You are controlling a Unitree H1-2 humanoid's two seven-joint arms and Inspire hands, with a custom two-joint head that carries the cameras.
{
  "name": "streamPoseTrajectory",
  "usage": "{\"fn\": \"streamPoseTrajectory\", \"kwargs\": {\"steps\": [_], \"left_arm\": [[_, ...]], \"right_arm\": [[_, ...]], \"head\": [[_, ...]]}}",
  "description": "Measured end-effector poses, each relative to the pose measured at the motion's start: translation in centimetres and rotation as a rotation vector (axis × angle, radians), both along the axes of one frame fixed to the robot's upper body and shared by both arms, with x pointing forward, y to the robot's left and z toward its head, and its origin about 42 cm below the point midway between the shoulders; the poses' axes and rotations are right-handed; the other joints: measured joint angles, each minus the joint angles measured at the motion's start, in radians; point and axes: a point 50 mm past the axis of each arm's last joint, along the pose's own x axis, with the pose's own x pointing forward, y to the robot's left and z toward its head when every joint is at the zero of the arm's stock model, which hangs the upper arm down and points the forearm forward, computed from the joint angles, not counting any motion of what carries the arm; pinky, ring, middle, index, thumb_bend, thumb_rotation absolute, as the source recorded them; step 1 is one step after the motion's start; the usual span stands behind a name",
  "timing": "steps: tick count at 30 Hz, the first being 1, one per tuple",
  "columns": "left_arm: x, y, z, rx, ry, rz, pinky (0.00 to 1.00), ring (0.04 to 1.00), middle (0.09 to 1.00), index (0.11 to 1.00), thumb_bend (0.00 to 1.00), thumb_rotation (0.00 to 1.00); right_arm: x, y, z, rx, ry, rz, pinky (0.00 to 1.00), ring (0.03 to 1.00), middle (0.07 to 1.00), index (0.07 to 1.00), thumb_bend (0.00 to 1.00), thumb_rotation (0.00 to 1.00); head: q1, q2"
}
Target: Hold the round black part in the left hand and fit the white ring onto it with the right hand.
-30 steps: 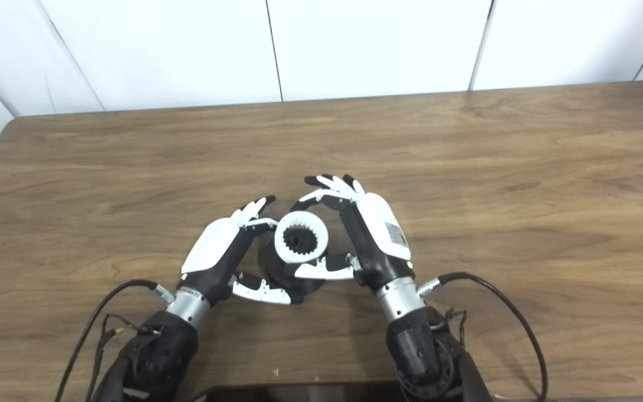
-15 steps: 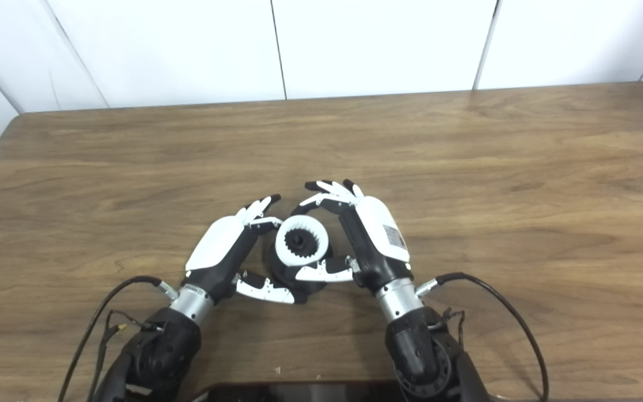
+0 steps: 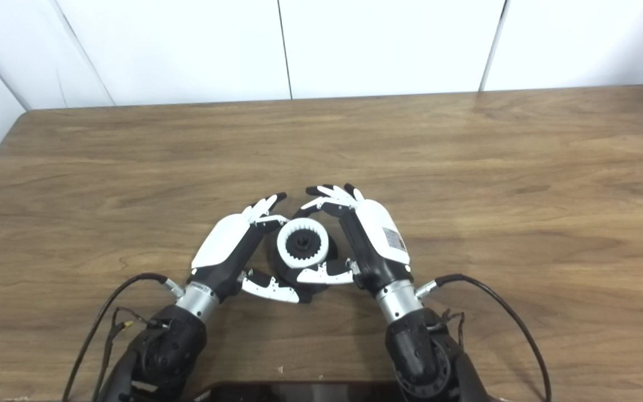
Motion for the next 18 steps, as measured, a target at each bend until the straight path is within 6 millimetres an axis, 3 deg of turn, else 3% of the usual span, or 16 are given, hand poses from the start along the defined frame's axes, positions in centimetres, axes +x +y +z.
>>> {"fn": "streamPoseTrajectory", "kwargs": {"steps": [3,5,8,10,18], "left_arm": [[0.00,0.00,0.00,0.000,0.000,0.001,1.00,1.000,1.000,0.604,0.95,0.34],[0.00,0.01,0.00,0.000,0.000,0.000,1.00,1.000,1.000,0.607,0.95,0.34],[0.00,0.01,0.00,-0.001,0.001,0.000,1.00,1.000,1.000,0.610,0.96,0.31],[0.01,0.05,0.00,-0.003,0.004,-0.001,1.00,1.000,1.000,0.612,0.97,0.32],[-0.01,0.19,-0.05,-0.005,0.012,-0.007,1.00,1.000,1.000,0.609,0.95,0.36]], "right_arm": [[0.01,0.02,0.00,-0.004,0.005,0.004,1.00,0.926,0.869,0.488,0.52,0.15],[0.05,0.03,0.06,-0.025,0.018,0.009,1.00,0.957,0.910,0.625,0.72,0.26],[0.15,-0.07,0.50,-0.070,0.047,0.017,1.00,0.980,0.948,0.765,0.90,0.37],[0.20,-0.26,0.23,-0.106,0.094,0.033,0.98,0.986,0.965,0.822,0.97,0.39],[0.03,-0.81,0.52,-0.150,0.151,0.055,0.97,1.000,0.999,0.881,1.00,0.42]], "head": [[0.002,0.002],[0.002,0.002],[0.000,0.002],[-0.003,0.003],[-0.005,0.003]]}}
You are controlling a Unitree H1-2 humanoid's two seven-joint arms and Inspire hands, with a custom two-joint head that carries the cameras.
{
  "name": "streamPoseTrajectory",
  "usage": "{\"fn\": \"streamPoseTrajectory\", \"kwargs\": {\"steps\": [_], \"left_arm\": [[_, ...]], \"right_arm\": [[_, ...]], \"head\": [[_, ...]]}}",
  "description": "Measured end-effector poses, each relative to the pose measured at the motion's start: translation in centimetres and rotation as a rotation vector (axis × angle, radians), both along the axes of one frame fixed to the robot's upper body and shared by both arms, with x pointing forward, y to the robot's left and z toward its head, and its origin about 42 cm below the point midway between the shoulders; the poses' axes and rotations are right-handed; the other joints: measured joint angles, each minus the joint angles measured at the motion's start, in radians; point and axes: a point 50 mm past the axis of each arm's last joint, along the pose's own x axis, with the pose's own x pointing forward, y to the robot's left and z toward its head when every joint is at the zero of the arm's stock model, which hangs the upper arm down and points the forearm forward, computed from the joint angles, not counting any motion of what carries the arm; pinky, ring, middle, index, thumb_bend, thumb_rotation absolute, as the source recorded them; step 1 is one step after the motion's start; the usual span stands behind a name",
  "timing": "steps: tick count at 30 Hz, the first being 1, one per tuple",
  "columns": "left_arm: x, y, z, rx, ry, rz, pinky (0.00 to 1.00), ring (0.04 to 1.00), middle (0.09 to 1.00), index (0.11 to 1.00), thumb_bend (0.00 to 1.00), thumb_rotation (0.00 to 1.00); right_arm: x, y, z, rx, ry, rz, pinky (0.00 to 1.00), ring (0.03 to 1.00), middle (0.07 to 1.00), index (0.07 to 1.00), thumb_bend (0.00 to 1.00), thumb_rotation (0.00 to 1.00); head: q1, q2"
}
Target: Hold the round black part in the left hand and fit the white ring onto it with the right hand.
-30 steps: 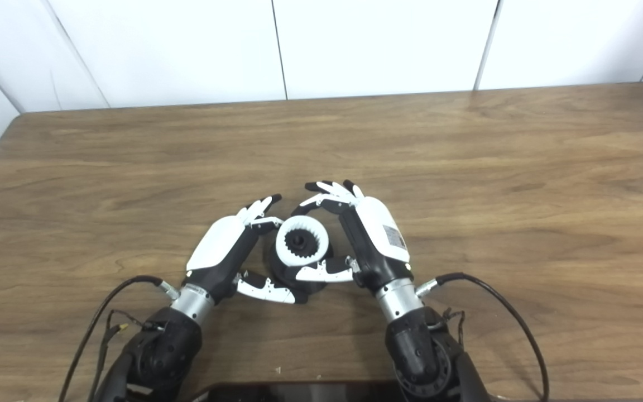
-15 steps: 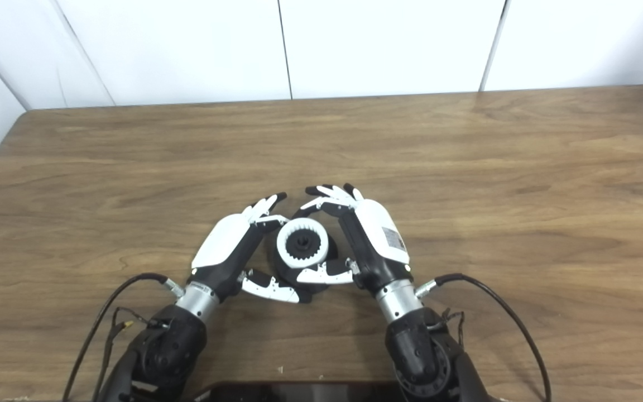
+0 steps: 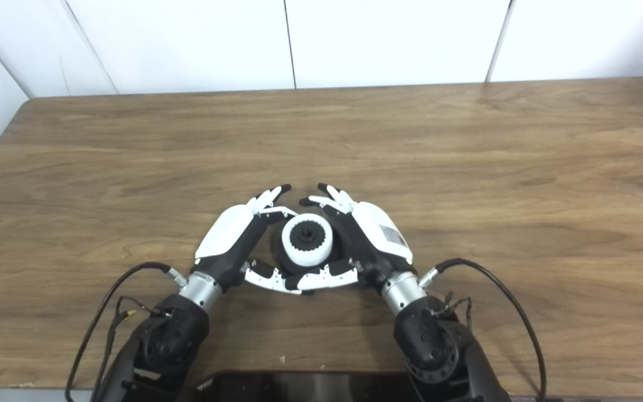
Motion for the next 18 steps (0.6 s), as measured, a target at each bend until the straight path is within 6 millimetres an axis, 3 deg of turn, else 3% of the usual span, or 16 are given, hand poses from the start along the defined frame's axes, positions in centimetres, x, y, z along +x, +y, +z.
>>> {"fn": "streamPoseTrajectory", "kwargs": {"steps": [12,18], "left_arm": [[0.0,0.0,0.1,0.019,-0.010,0.004,1.00,1.000,1.000,0.605,0.93,0.35],[0.0,-0.1,0.1,0.020,-0.008,0.008,1.00,1.000,1.000,0.605,0.94,0.37]], "right_arm": [[0.0,-0.3,0.1,-0.034,0.049,0.028,0.97,1.000,1.000,0.984,1.00,0.49],[0.3,-1.4,0.3,-0.062,0.058,0.057,0.97,1.000,1.000,1.000,1.00,0.48]], "head": [[-0.002,0.000],[-0.006,-0.003]]}}
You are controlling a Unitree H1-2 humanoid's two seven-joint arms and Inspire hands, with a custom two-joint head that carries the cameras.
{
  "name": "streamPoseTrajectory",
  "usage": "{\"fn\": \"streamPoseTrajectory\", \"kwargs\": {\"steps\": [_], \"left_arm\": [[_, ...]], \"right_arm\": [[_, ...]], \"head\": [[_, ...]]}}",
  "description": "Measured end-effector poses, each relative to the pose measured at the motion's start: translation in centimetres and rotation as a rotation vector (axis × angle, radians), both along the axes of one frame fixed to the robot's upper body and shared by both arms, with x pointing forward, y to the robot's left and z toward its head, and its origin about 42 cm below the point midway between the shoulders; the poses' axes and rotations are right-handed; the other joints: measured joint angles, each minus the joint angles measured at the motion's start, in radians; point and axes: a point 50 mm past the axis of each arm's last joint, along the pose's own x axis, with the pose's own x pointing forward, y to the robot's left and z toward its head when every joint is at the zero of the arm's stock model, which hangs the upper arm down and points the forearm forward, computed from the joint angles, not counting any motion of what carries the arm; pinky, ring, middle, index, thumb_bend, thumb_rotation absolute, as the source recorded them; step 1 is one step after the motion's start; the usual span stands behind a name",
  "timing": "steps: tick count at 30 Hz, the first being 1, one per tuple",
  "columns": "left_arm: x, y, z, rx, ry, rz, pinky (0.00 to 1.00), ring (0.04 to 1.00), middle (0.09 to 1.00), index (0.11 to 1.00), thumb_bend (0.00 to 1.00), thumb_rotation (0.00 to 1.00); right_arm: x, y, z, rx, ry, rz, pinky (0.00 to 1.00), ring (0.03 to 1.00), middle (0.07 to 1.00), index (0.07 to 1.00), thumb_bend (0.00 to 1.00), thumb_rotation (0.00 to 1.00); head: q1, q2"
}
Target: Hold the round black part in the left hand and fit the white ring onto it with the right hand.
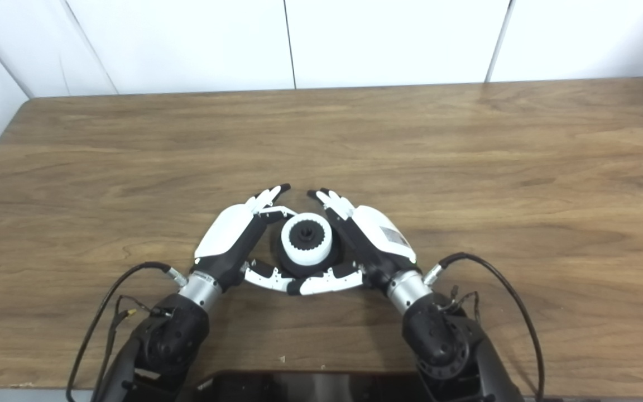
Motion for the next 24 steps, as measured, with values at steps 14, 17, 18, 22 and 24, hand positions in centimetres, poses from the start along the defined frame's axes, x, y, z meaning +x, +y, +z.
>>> {"fn": "streamPoseTrajectory", "kwargs": {"steps": [14,17,18,22,24], "left_arm": [[0.0,0.1,0.0,0.001,-0.002,0.002,1.00,1.000,1.000,0.602,0.94,0.37],[0.0,0.1,0.0,0.003,-0.003,0.003,1.00,1.000,1.000,0.603,0.94,0.37],[0.0,0.1,0.0,0.003,-0.003,0.003,1.00,1.000,1.000,0.602,0.94,0.37],[0.0,0.1,0.0,0.004,-0.004,0.003,1.00,1.000,1.000,0.603,0.94,0.37],[0.0,0.1,0.0,0.005,-0.004,0.003,1.00,1.000,1.000,0.604,0.94,0.37]], "right_arm": [[0.0,-3.8,1.3,-0.057,-0.016,-0.039,1.00,1.000,1.000,1.000,1.00,0.49],[-0.1,-4.2,1.2,-0.058,-0.007,-0.042,0.99,1.000,1.000,1.000,1.00,0.48],[-0.1,-4.3,1.1,-0.058,-0.004,-0.044,0.98,1.000,1.000,1.000,1.00,0.47],[-0.2,-5.2,1.1,-0.060,0.002,-0.059,0.99,1.000,1.000,1.000,1.00,0.45],[-0.2,-5.7,1.1,-0.064,0.001,-0.072,0.99,1.000,1.000,1.000,1.00,0.45]], "head": [[-0.017,-0.009],[-0.018,-0.005],[-0.018,-0.005],[-0.022,-0.003],[-0.025,-0.002]]}}
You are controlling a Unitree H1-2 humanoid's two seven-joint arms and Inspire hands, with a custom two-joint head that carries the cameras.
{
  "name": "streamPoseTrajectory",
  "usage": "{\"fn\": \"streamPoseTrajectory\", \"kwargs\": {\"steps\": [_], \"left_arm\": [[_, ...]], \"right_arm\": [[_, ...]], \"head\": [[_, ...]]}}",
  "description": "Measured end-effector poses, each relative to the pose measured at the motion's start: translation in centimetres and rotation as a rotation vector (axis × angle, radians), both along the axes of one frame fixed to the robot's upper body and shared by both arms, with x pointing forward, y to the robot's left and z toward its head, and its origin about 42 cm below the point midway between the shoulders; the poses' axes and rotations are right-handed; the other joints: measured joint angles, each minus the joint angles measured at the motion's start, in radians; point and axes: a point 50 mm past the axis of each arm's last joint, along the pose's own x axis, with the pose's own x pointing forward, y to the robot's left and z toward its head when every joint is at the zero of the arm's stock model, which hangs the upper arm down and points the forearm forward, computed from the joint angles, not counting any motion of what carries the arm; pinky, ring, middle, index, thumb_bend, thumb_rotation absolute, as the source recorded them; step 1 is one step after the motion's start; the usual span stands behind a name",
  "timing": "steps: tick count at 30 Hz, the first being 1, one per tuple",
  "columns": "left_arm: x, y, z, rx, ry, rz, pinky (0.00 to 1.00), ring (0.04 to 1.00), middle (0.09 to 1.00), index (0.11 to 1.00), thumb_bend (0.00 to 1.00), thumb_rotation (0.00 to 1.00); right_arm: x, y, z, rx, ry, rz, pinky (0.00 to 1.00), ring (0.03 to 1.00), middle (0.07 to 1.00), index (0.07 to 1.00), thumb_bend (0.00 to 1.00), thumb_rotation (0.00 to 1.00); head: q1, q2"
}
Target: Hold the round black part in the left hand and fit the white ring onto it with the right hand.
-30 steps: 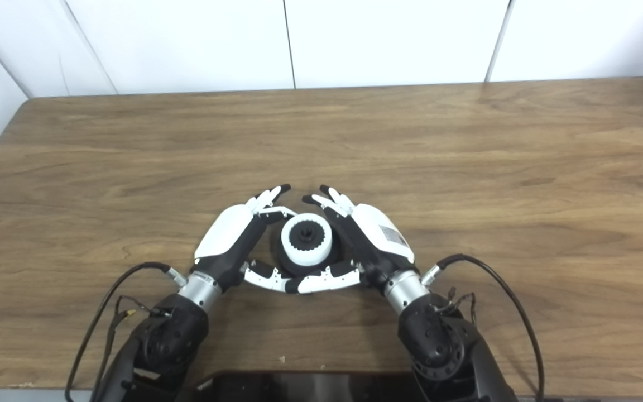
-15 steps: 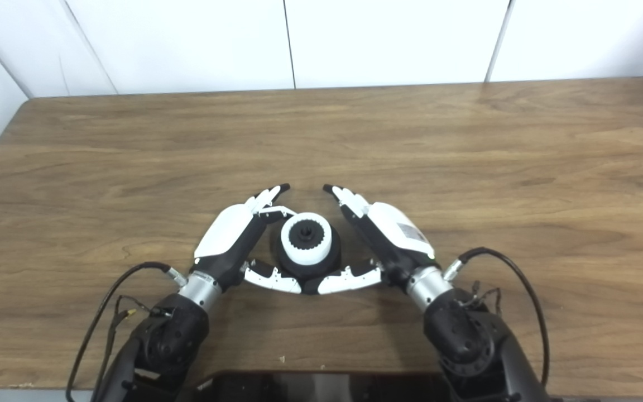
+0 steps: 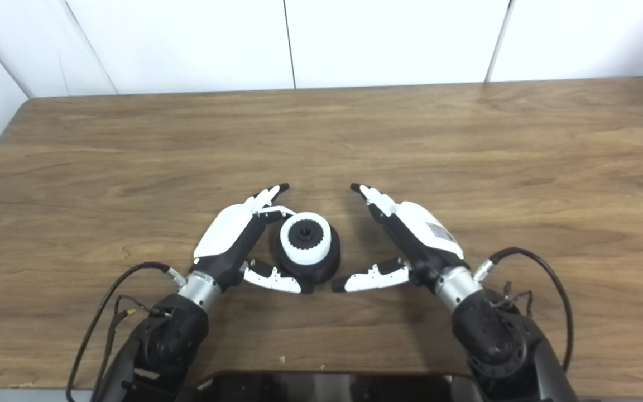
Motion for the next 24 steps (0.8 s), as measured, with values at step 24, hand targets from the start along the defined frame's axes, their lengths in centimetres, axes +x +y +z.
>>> {"fn": "streamPoseTrajectory", "kwargs": {"steps": [24], "left_arm": [[0.1,0.5,0.0,0.004,-0.001,0.005,1.00,1.000,1.000,0.604,0.95,0.37]], "right_arm": [[-0.2,-1.8,-0.1,0.038,0.009,-0.063,0.98,1.000,1.000,0.947,1.00,0.43]], "head": [[-0.014,0.002]]}}
